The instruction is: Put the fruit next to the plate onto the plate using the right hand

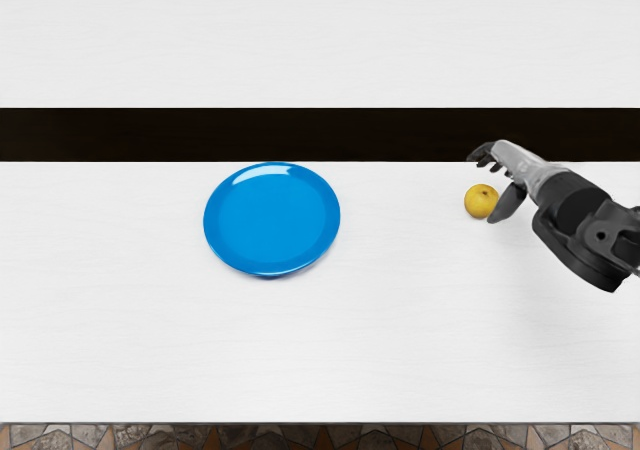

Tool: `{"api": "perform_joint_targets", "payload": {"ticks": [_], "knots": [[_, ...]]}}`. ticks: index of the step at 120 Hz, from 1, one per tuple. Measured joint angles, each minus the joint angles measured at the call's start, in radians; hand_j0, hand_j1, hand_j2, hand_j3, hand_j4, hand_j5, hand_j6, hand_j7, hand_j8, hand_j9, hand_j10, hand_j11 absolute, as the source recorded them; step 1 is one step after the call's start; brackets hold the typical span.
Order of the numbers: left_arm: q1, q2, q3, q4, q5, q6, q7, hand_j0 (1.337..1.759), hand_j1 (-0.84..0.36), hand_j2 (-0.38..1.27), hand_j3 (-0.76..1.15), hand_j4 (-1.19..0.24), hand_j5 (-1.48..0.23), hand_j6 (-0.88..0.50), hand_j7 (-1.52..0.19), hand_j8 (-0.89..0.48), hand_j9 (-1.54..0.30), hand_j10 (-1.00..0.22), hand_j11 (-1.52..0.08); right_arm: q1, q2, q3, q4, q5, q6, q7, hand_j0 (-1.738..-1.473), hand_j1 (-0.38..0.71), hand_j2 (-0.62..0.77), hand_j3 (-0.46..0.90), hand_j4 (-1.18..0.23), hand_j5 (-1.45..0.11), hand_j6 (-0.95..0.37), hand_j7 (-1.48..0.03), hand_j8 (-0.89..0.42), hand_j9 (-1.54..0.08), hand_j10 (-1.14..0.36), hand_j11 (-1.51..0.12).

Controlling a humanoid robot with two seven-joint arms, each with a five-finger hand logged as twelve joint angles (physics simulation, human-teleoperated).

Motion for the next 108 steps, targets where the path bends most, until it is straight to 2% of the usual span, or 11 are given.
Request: {"api": "perform_joint_targets", "payload": {"ticks": [19,42,108], "knots": [[0.0,0.0,0.0,0.0,0.0,0.0,0.0,1.658,0.35,0.0,0.0,0.0,0.0,0.0,0.0,0.0,0.0,0.0,0.0,0.042,0.049,-0.04,-0.033,-0.003,0.005,0.0,-1.658,0.04,-0.06,0.0,-0.33,-0.43,-0.34,-0.43,-0.33,-0.43,-0.33,-0.43],[0.0,0.0,0.0,0.0,0.0,0.0,0.0,1.658,0.35,0.0,0.0,0.0,0.0,0.0,0.0,0.0,0.0,0.0,0.0,0.056,0.087,-0.058,-0.079,-0.003,0.018,0.0,-1.658,0.07,-0.07,0.0,-0.36,-0.46,-0.36,-0.46,-0.36,-0.46,-0.35,-0.46],[0.0,0.0,0.0,0.0,0.0,0.0,0.0,1.658,0.35,0.0,0.0,0.0,0.0,0.0,0.0,0.0,0.0,0.0,0.0,0.05,0.081,-0.074,-0.093,-0.003,0.015,0.0,-1.658,0.11,-0.07,0.0,-0.39,-0.5,-0.39,-0.5,-0.39,-0.5,-0.39,-0.5]]}}
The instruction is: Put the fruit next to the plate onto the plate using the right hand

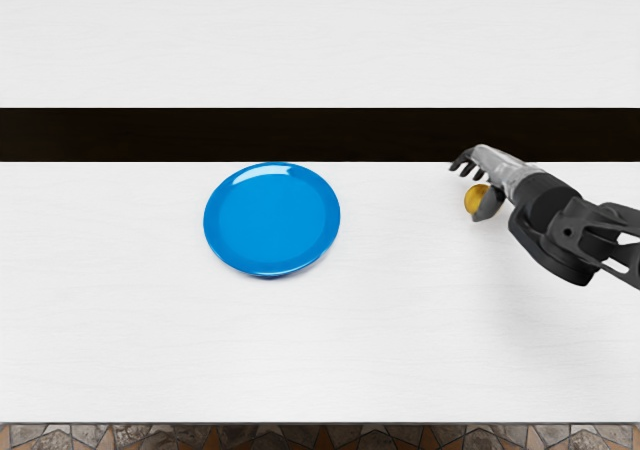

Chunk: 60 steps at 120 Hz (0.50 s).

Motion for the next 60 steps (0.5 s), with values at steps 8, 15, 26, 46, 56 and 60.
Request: {"api": "perform_joint_targets", "payload": {"ticks": [8,15,26,46,56,60], "knots": [[0.0,0.0,0.0,0.0,0.0,0.0,0.0,1.658,0.35,0.0,0.0,0.0,0.0,0.0,0.0,0.0,0.0,0.0,0.0,-0.003,-0.002,0.0,0.0,0.001,-0.001,0.0,-1.658,0.13,-0.08,0.0,-0.41,-0.53,-0.41,-0.53,-0.41,-0.53,-0.41,-0.53],[0.0,0.0,0.0,0.0,0.0,0.0,0.0,1.658,0.35,0.0,0.0,0.0,0.0,0.0,0.0,0.0,0.0,0.0,0.0,-0.005,-0.002,0.0,0.0,0.002,-0.002,0.0,-1.658,0.15,-0.08,0.0,-0.42,-0.54,-0.42,-0.54,-0.42,-0.54,-0.42,-0.54],[0.0,0.0,0.0,0.0,0.0,0.0,0.0,1.658,0.35,0.0,0.0,0.0,0.0,0.0,0.0,0.0,0.0,0.0,0.0,-0.012,-0.002,0.001,-0.001,0.003,-0.003,0.0,-1.658,0.17,-0.08,0.0,-0.43,-0.56,-0.44,-0.56,-0.44,-0.56,-0.43,-0.56],[0.0,0.0,0.0,0.0,0.0,0.0,0.0,1.658,0.35,0.0,0.0,0.0,0.0,0.0,0.0,0.0,0.0,0.0,0.0,-0.021,0.0,0.002,-0.004,0.004,-0.004,0.0,-1.658,0.19,-0.08,0.0,-0.46,-0.58,-0.46,-0.59,-0.43,-0.59,-0.46,-0.59],[0.0,0.0,0.0,0.0,0.0,0.0,0.0,1.658,0.35,0.0,0.0,0.0,0.0,0.0,0.0,0.0,0.0,0.0,0.0,-0.022,0.0,0.005,-0.004,0.009,-0.004,0.0,-1.658,0.21,-0.08,0.0,-0.48,-0.6,-0.48,-0.61,-0.43,-0.61,-0.48,-0.61],[0.0,0.0,0.0,0.0,0.0,0.0,0.0,1.658,0.35,0.0,0.0,0.0,0.0,0.0,0.0,0.0,0.0,0.0,0.0,-0.023,0.0,0.007,-0.004,0.011,-0.004,0.0,-1.658,0.22,-0.07,0.0,-0.49,-0.61,-0.49,-0.62,-0.42,-0.62,-0.49,-0.62]]}}
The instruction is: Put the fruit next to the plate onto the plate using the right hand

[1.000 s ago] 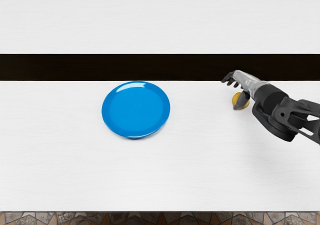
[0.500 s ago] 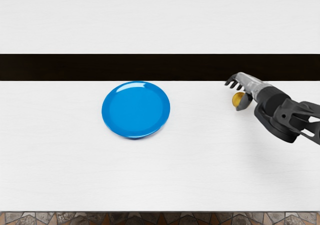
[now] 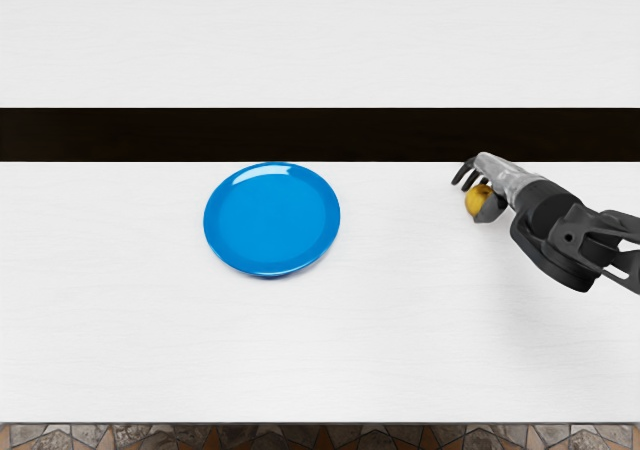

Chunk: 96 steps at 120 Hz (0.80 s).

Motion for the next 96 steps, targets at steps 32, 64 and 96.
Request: {"api": "perform_joint_targets", "payload": {"ticks": [32,64,96], "knots": [[0.0,0.0,0.0,0.0,0.0,0.0,0.0,1.658,0.35,0.0,0.0,0.0,0.0,0.0,0.0,0.0,0.0,0.0,0.0,0.005,-0.003,0.016,0.002,0.038,0.003,0.0,-1.657,0.25,0.05,0.0,-0.55,-0.71,-0.55,-0.71,-0.4,-0.71,-0.52,-0.71],[0.0,0.0,0.0,0.0,0.0,0.0,0.0,1.658,0.35,0.0,0.0,0.0,0.0,0.0,0.0,0.0,0.0,0.0,0.0,0.014,-0.005,0.055,0.029,0.067,0.026,0.001,-1.657,0.25,0.11,0.0,-0.57,-0.74,-0.57,-0.74,-0.4,-0.74,-0.53,-0.75],[0.0,0.0,0.0,0.0,0.0,0.0,0.0,1.658,0.35,0.0,0.0,0.0,0.0,0.0,0.0,0.0,0.0,0.0,0.0,0.033,-0.003,0.066,0.066,0.08,0.046,0.0,-1.657,0.25,0.15,0.0,-0.58,-0.77,-0.59,-0.77,-0.41,-0.78,-0.54,-0.78]]}}
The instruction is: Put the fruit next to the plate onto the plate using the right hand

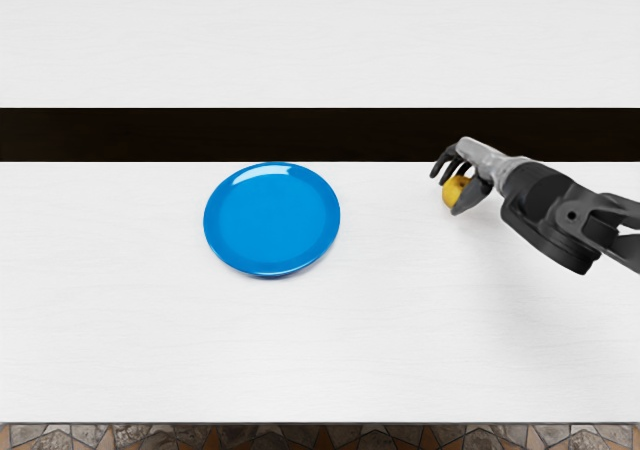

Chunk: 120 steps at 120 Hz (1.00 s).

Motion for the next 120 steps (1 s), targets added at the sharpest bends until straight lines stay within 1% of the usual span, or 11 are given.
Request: {"api": "perform_joint_targets", "payload": {"ticks": [27,41,120], "knots": [[0.0,0.0,0.0,0.0,0.0,0.0,0.0,1.658,0.35,0.0,0.0,0.0,0.0,0.0,0.0,0.0,0.0,0.0,0.0,0.021,0.017,0.0,0.035,0.001,0.003,0.0,-1.657,0.25,0.18,0.0,-0.59,-0.78,-0.6,-0.77,-0.42,-0.79,-0.55,-0.79],[0.0,0.0,0.0,0.0,0.0,0.0,0.0,1.658,0.35,0.0,0.0,0.0,0.0,0.0,0.0,0.0,0.0,0.0,0.0,0.036,0.053,-0.001,0.044,0.001,0.004,0.0,-1.657,0.25,0.19,0.0,-0.59,-0.79,-0.61,-0.78,-0.43,-0.79,-0.56,-0.79],[0.0,0.0,0.0,0.0,0.0,0.0,0.0,1.658,0.35,0.0,0.0,0.0,0.0,0.0,0.0,0.0,0.0,0.0,0.0,0.08,0.212,0.0,0.045,-0.005,-0.003,0.0,-1.658,0.25,0.21,0.0,-0.6,-0.79,-0.61,-0.78,-0.43,-0.8,-0.56,-0.8]]}}
